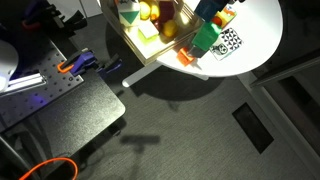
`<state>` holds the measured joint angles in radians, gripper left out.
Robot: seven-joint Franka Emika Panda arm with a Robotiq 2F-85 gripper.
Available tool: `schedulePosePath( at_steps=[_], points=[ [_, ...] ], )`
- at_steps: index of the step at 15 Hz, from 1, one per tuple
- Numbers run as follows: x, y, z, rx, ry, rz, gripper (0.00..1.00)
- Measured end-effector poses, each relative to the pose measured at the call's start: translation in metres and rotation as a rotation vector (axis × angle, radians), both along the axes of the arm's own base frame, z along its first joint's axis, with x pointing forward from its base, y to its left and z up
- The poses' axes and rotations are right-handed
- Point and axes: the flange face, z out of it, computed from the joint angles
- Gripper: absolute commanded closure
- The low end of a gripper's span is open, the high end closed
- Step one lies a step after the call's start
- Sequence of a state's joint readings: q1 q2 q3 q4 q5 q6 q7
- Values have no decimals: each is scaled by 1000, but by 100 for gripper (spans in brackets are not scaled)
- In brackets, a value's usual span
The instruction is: Put the blue building block on the tray
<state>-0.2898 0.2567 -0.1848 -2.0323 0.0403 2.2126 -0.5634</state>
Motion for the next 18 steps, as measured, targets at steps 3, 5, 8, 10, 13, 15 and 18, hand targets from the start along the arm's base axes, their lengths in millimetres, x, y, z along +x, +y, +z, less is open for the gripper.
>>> schedulePosePath(
  at_steps=[3,5,8,10,13,15,18],
  points=[
    [7,15,-4,-1,-1,1,66],
    [12,26,-6,-8,-13,-5,66],
    [23,40,-13,-32,-34,-28,66],
    [28,48,-20,-47,-40,-42,66],
    [33,58,-28,-67,-41,-58,66],
    [34,63,-31,-79,-38,-70,15],
    [33,72,-37,-101,-27,-96,0]
  ],
)
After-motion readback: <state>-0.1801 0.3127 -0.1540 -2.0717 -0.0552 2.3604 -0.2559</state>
